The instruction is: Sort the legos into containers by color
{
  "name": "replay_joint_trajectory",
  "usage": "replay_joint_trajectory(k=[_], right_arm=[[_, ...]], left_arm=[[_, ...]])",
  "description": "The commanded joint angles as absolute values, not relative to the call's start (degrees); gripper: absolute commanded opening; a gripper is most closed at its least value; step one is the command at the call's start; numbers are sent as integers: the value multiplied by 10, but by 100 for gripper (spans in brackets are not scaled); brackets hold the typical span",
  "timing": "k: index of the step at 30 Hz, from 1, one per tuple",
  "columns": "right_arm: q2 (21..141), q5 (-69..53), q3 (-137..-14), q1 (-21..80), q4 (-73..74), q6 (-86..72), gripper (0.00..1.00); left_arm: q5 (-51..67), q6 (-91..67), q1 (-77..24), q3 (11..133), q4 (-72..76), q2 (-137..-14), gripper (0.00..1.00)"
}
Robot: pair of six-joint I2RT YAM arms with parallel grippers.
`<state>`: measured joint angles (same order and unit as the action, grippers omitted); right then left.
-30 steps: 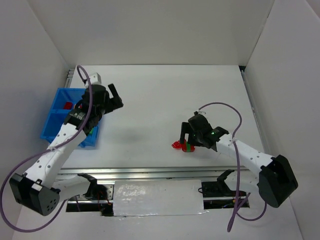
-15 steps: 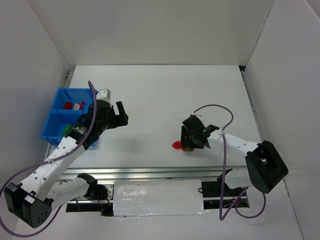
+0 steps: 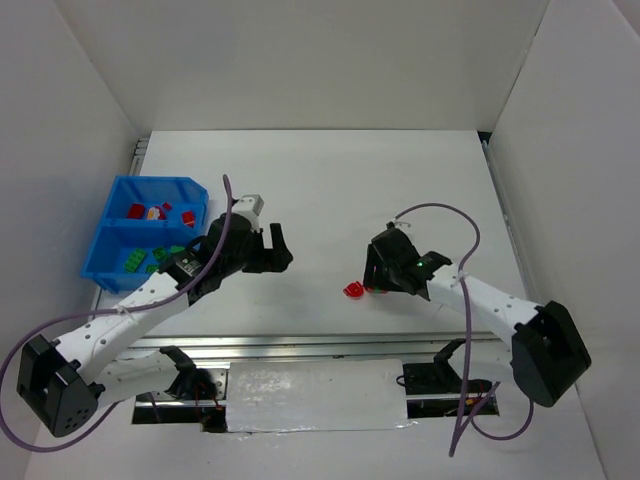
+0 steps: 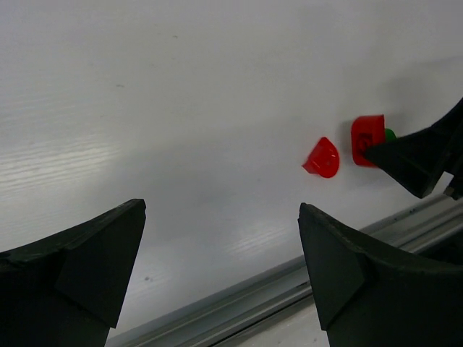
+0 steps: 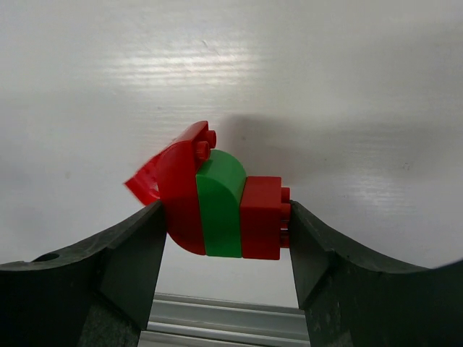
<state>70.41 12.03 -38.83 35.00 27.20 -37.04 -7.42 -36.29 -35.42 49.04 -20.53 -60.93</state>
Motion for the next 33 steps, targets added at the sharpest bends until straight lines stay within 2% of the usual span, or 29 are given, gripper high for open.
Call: replay_joint_trajectory(k=[1,4,11,22,33], right_arm=[[636,137,-420,356,277,-373,25],[569,87,-409,359,245,-335,24],[453,-10,-388,370,214,-296,25],[434,-33,-410,382,215,-298,25],[419,-38,-407,389,214,-285,25]], left_arm=[[-23,-391,-381,490,-109,-623,100],[48,-425,-393,483,-42,-649,99],[117,-455,-431,501,78,-695,100],[171,-496,-473,526,173,-775,100],[164,-504,-474,543,182,-804,98]])
